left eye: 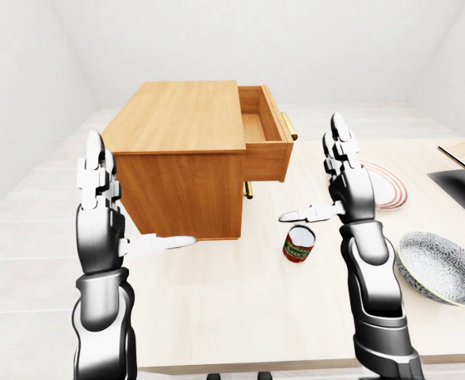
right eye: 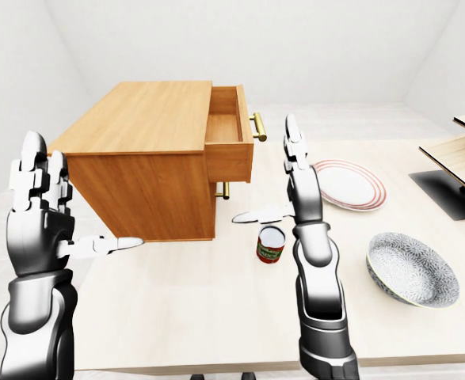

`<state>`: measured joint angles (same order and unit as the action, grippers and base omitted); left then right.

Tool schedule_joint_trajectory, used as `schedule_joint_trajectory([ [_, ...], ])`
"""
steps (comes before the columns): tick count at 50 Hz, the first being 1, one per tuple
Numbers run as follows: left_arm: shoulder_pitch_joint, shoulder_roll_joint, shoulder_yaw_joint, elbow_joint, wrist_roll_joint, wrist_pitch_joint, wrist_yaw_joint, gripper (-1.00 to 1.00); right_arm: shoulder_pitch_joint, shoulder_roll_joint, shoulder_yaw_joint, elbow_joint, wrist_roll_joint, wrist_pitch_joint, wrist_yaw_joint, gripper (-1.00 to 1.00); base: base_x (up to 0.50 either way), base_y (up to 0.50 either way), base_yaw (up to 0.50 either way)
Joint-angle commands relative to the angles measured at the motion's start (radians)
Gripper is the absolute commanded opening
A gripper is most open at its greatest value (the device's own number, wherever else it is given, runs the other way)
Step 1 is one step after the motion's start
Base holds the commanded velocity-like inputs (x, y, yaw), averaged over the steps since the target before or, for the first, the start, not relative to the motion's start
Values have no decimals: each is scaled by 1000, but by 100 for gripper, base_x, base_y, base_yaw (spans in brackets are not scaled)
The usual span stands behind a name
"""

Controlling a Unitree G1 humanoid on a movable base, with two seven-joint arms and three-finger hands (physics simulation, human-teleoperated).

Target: Close the top drawer of the cabinet.

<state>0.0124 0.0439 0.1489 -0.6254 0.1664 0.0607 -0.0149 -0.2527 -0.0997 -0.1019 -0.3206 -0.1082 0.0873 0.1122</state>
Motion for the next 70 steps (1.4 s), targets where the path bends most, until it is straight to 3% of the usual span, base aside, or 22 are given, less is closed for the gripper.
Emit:
schedule_joint_trajectory([
  [1, 0, -1, -2, 5, 3, -4, 1, 100, -61, -9, 5, 147, 1, 0, -23, 100, 0, 0, 0],
  [4, -1, -2, -5, 7, 4, -4, 2, 100, -75, -7, 9, 199, 7, 0, -25, 100, 0, 0, 0],
  [12, 13, -10, -26, 64, 10, -41, 9, 100, -87, 5, 34, 244, 5, 0, -36, 100, 0, 0, 0],
  [38, 18, -8, -34, 62, 16, -42, 6, 100, -103, 11, 32, 258, 15, 0, -40, 100, 0, 0, 0],
  [70, 21, -8, -35, 95, 31, -44, 1, 100, -131, 75, 113, 358, -20, 0, -35, 100, 0, 0, 0],
])
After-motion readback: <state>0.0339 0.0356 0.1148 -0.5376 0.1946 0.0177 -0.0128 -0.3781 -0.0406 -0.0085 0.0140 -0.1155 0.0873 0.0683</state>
